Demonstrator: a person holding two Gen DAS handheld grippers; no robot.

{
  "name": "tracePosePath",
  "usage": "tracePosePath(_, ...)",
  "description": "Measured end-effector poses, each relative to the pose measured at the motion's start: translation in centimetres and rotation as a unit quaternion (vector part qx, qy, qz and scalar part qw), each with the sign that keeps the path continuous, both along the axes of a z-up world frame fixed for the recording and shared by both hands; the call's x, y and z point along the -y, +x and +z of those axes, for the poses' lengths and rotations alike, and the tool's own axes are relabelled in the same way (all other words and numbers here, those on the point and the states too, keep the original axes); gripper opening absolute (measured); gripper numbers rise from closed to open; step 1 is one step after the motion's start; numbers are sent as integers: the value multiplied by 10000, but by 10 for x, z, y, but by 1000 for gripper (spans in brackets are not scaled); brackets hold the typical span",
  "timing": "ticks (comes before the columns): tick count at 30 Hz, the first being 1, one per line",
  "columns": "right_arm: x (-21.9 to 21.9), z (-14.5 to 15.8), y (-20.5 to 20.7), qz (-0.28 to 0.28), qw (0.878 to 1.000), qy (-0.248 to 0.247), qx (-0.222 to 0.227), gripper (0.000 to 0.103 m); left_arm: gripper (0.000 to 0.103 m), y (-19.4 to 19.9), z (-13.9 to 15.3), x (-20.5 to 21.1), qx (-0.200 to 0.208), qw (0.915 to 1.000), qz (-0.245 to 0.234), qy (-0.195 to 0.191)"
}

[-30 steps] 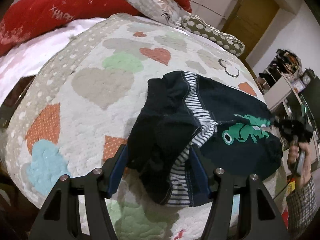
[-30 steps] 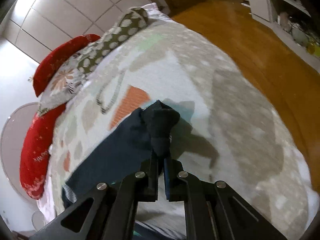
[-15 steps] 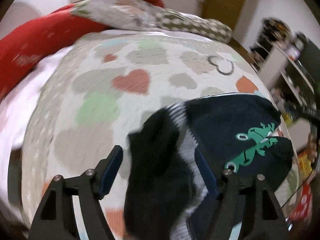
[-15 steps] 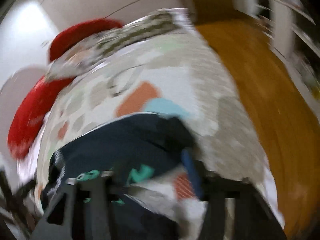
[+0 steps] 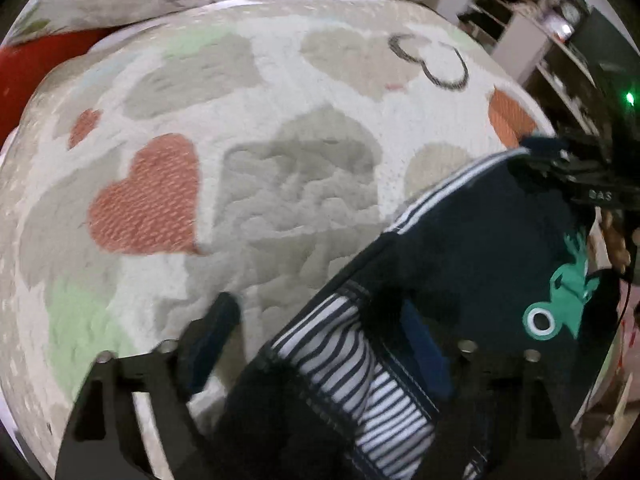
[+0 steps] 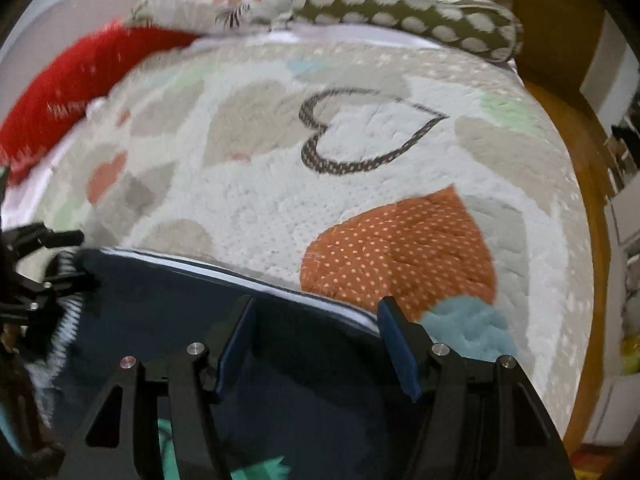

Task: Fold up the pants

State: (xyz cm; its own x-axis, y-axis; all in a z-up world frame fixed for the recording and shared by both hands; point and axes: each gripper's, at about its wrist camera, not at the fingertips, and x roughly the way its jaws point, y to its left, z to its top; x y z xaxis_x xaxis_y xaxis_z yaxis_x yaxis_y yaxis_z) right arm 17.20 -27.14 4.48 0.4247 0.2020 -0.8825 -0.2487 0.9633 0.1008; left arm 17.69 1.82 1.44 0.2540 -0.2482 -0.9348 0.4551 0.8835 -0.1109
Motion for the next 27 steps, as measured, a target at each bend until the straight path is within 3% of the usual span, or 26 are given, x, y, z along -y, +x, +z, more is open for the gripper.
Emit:
tracePosePath(2, -7, -8, 4, 103, 9997, -192, 79, 71, 84, 0, -1, 9, 41, 9997, -71, 233)
tracePosePath(3, -10, -10, 4, 123, 9996, -231, 142, 72, 68, -2, 0, 10, 65, 9997, -73, 244)
tracePosePath(4, -12, -10, 2, 117, 9994, -262, 171, 64, 56, -5, 4, 11, 137, 9996, -89, 235)
tracePosePath(5, -15, -9, -1, 194, 9995, -164, 169, 52, 23, -8, 10, 11, 217, 9995, -131, 188)
tracePosePath(6, -16, -7, -4, 264, 9996, -28, 117, 23, 4, -10, 14, 10, 177, 9997, -150, 94)
tracePosePath(7, -16, -5, -6, 289, 9995, 106, 49, 10, 5, -14, 18, 9, 157, 9998, -140, -5)
tracePosePath(14, -15, 33, -46, 128, 9980, 348, 519, 8, 5, -59, 68, 8, 972, 9952, -71, 3)
tracePosePath(21, -17, 78, -128, 142, 9928, 481, 1084, 7, 5, -140, 113, -10, 1684, 9853, 27, -285)
tracePosePath(27, -31, 70, -210, 300, 9904, 652, 1185, 7, 5, -211, 94, -21, 1954, 9802, 261, -176)
